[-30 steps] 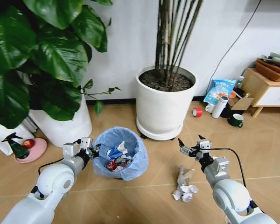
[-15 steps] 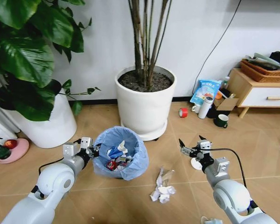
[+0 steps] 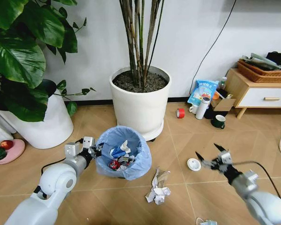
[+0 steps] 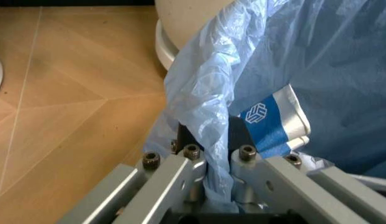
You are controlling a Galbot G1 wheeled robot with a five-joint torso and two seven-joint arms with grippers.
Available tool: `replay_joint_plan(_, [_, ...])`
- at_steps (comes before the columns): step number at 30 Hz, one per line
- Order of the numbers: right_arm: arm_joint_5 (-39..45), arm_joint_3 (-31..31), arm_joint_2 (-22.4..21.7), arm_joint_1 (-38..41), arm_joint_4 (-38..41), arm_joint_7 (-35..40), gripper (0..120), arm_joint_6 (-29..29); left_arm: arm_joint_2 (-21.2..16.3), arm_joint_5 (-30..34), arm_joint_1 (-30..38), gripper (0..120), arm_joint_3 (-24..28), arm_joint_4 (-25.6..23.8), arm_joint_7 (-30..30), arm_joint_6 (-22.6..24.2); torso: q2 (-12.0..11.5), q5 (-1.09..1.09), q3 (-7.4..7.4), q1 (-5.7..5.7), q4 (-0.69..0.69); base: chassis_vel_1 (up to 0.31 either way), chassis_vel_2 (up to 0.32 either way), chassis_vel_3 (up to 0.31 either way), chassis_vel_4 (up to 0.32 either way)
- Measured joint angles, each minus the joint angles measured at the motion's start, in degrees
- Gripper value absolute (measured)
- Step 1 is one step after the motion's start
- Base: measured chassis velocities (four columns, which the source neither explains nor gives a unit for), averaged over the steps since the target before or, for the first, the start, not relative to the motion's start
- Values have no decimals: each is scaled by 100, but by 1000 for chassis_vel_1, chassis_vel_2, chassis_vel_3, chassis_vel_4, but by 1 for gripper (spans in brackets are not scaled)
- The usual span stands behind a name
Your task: Pick up the trash bin and place the garbage on the floor into it.
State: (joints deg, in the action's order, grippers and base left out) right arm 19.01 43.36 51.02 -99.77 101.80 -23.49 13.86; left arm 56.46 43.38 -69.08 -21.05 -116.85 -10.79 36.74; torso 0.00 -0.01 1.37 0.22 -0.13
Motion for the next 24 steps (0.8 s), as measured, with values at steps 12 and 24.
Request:
replay_joint_plan(12, [-1088, 326, 513, -825, -1061, -699, 100, 971, 45, -103, 56, 0, 94, 86, 242, -25, 0, -1, 0, 0, -1, 0, 0, 0, 0])
replay_joint_plan(24, [-1710, 139, 1195, -357, -2340, -1129, 100, 1481, -17, -32, 140, 0, 76, 217, 298, -34, 0, 1, 0, 0, 0, 0, 0, 0, 0])
